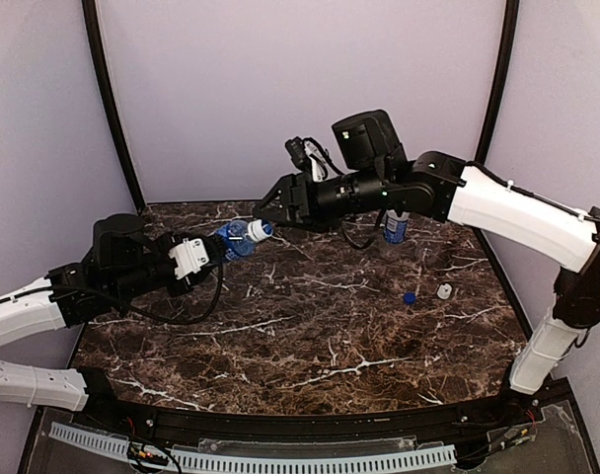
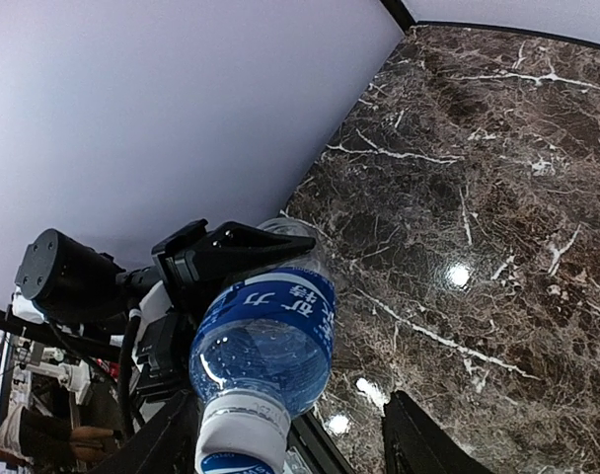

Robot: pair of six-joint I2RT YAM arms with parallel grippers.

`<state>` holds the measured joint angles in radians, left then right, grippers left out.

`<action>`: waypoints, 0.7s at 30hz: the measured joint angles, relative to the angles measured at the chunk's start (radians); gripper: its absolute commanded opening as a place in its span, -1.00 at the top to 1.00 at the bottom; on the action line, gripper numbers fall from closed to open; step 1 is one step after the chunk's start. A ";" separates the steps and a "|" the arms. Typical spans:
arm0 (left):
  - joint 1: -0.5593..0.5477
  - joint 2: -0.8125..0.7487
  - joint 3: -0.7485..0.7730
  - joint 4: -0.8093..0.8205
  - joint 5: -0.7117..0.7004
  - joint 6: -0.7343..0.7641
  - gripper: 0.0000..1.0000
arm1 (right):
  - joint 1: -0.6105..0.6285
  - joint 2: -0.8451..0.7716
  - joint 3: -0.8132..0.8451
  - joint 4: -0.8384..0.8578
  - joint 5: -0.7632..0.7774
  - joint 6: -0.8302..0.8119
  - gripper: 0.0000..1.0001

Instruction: Unscrew the bottle caps

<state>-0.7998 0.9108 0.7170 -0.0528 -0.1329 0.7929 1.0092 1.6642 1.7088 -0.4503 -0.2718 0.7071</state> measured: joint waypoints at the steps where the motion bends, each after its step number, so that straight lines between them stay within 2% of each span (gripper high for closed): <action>1: 0.000 0.000 -0.003 0.000 -0.001 0.001 0.48 | 0.000 0.008 0.007 -0.009 -0.008 0.007 -0.16; 14: 0.000 0.000 -0.021 0.008 -0.009 0.016 0.48 | 0.003 0.021 0.030 -0.050 -0.125 0.035 -0.16; 19: 0.000 0.000 -0.021 0.015 -0.011 0.017 0.48 | 0.004 0.022 0.030 -0.072 -0.138 0.038 0.06; 21: 0.000 0.000 -0.021 0.015 -0.013 0.017 0.48 | 0.004 0.025 0.030 -0.075 -0.140 0.035 0.23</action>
<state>-0.7998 0.9108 0.6956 -0.0376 -0.1459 0.8101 1.0134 1.6894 1.7390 -0.5255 -0.4118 0.7425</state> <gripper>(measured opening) 0.411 0.481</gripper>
